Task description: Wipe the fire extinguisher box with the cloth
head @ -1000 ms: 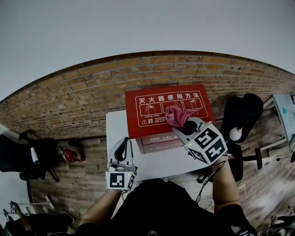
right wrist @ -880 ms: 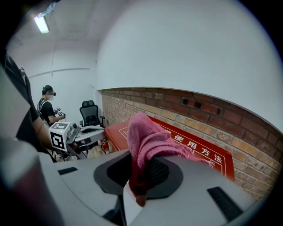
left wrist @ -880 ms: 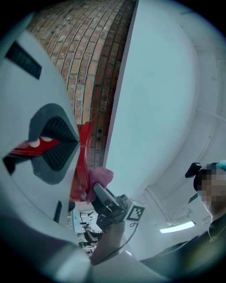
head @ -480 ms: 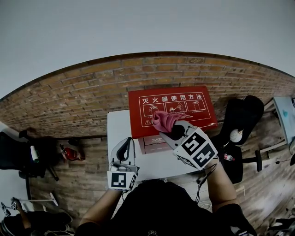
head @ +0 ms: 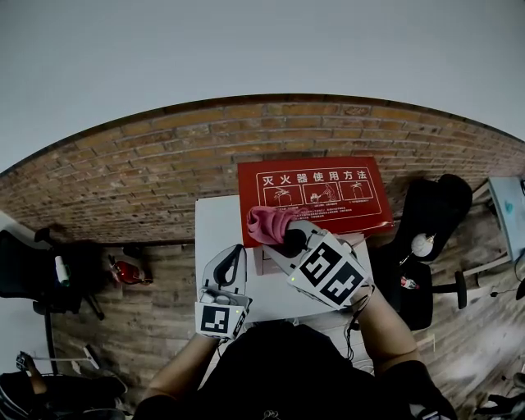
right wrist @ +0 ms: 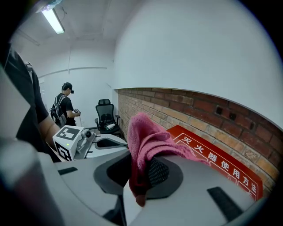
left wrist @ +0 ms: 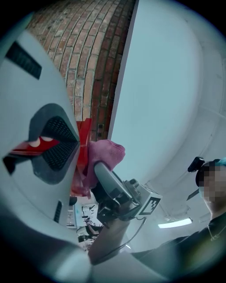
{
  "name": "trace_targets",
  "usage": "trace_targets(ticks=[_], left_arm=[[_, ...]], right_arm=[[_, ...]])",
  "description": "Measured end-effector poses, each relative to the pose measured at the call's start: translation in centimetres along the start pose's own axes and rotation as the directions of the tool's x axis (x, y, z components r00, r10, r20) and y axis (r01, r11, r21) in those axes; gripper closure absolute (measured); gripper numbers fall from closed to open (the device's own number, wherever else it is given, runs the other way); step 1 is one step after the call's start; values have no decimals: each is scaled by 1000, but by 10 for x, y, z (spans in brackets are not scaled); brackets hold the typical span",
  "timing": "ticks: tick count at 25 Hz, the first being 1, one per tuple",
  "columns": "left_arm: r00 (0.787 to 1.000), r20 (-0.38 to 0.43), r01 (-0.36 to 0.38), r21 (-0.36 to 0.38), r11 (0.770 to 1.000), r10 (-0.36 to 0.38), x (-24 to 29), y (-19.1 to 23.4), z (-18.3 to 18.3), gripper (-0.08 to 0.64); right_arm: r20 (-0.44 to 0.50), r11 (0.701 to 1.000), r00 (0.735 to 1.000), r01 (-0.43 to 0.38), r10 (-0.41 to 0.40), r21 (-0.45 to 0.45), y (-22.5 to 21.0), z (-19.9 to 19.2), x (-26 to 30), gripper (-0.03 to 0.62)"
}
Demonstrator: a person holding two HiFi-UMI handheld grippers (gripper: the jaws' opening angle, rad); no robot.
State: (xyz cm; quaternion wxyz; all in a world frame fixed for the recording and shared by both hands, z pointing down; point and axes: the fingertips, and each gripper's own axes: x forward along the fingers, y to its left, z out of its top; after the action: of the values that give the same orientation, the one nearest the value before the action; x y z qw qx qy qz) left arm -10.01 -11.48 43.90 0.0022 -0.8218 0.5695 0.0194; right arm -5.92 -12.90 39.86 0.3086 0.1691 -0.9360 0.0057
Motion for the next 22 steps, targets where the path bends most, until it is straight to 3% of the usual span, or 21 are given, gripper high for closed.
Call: trace_targets(ticks=[3, 10, 22], left_arm=[[1000, -17, 18, 2, 1000, -18, -1, 1, -1, 526], [999, 31, 34, 17, 999, -34, -5, 8, 2, 525], [999, 22, 40, 4, 999, -40, -27, 34, -4, 525]], right_arm=[[2, 1000, 1000, -18, 18, -12, 9, 7, 9, 518], [11, 999, 999, -35, 36, -21, 25, 21, 26, 518], [57, 1000, 998, -7, 7, -7, 38, 42, 47, 518]])
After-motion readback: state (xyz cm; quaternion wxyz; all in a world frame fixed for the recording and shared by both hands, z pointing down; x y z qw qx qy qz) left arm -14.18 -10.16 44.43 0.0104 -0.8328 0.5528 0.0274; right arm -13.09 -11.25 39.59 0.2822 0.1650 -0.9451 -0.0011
